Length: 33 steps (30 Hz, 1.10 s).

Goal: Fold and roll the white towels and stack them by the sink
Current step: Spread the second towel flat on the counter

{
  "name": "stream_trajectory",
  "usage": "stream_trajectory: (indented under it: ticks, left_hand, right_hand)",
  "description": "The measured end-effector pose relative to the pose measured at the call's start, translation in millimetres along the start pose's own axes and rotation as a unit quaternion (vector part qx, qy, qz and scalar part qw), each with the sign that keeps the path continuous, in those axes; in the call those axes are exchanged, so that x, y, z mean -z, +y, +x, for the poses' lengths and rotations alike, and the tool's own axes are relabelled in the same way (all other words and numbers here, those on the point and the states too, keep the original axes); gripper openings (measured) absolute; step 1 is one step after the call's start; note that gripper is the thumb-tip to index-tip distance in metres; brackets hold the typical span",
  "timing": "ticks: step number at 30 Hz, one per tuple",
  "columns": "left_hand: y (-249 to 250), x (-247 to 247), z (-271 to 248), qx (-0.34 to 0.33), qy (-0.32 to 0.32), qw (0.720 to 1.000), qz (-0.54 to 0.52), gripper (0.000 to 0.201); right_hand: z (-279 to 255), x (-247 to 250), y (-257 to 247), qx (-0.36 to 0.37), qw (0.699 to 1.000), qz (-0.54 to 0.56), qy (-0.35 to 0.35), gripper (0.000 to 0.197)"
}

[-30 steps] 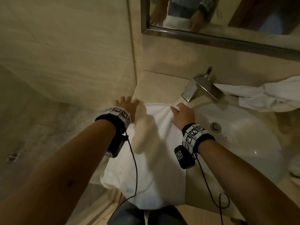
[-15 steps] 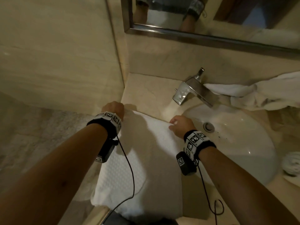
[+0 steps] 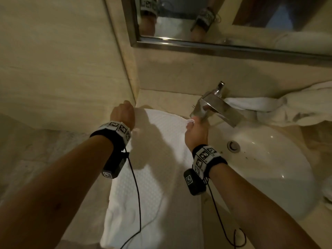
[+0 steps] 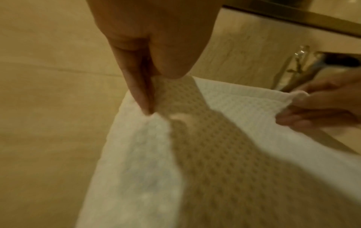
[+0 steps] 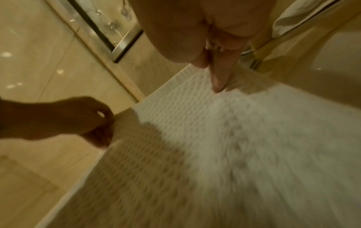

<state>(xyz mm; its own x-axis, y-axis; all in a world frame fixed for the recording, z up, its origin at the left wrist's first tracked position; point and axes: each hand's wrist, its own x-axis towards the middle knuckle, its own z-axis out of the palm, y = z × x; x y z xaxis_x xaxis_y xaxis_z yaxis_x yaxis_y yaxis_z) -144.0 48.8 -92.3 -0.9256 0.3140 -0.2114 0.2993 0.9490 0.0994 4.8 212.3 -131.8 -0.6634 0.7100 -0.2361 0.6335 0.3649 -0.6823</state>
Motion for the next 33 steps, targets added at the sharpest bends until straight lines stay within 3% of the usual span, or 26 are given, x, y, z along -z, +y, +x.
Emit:
stream_trajectory:
  ticks: [5,9,13,20,24,29,33]
  left_hand:
    - [20,19,35,-0.021,0.025,0.999,-0.001,0.024]
    - [20,19,62,-0.006,-0.007,0.999,0.049,0.025]
    - [24,5,83,-0.009,-0.039,0.998,0.054,0.024]
    - [38,-2,123,-0.008,-0.037,0.999,0.029,0.032]
    - [34,-17,133,0.000,-0.053,0.998,0.023,0.035]
    - [34,-20,134,-0.018,-0.068,0.996,0.060,0.030]
    - [34,-19,137,-0.004,-0.094,0.995,0.028,0.035]
  right_hand:
    - [11,-7,-16,0.022,0.995,-0.014,-0.097,0.075]
    - [33,-11,-25,0.032,0.988,-0.058,-0.140,0.089]
    - [54,-20,-33,-0.011,0.984,-0.079,-0.159,0.092]
    - [92,-33,-40,-0.051,0.981,-0.086,-0.169,0.094]
    - [96,-41,-38,-0.005,0.984,-0.105,-0.143,0.093]
    - [94,-40,-46,-0.023,0.977,-0.159,-0.138,0.083]
    - [86,-55,-67,0.055,0.969,-0.201,-0.132,0.082]
